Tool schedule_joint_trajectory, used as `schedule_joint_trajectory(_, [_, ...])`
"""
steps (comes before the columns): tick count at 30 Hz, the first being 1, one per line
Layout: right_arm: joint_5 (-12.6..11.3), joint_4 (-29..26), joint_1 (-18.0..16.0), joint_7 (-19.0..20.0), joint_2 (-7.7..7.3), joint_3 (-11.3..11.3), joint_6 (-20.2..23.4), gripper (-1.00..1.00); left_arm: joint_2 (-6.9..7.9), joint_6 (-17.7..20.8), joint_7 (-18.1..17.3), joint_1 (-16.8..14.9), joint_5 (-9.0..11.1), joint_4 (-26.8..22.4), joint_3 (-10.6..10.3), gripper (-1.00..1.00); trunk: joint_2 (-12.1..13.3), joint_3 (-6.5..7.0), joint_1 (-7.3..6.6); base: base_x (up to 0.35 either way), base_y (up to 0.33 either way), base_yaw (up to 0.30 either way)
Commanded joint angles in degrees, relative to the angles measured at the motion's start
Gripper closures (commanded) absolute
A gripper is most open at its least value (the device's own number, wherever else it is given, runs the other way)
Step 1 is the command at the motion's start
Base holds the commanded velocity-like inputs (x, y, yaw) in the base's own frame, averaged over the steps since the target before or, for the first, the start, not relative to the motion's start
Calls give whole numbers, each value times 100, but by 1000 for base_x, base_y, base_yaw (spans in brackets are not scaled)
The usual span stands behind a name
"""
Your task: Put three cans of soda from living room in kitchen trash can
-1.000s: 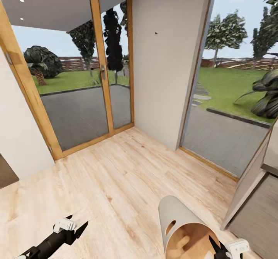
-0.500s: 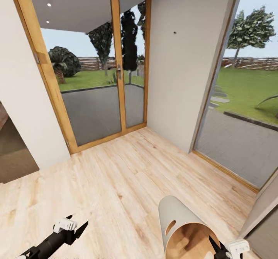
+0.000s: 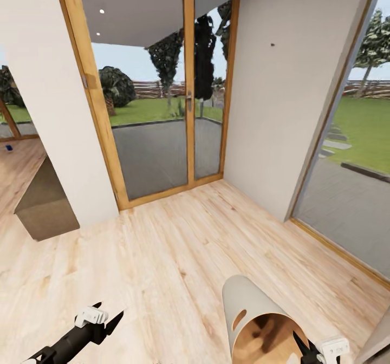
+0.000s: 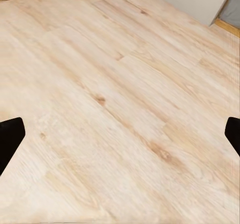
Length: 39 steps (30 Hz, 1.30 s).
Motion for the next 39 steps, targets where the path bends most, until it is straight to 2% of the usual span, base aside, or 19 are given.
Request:
schedule_joint_trajectory(1, [-56,-9,-2,54,2,-2,6,100,0,0,0,0,0,0,0,-100,0,1,0,0,0,242])
schedule_joint_trajectory(12, [-56,50,-3,55,8,2,2,100,0,0,0,0,0,-1,0,-100,0,1,0,-32,66,242])
schedule_joint_trajectory(39, [-56,76,-1,54,13,6,-3,100,0,0,0,0,0,0,0,-100,0,1,0,-20,278,242])
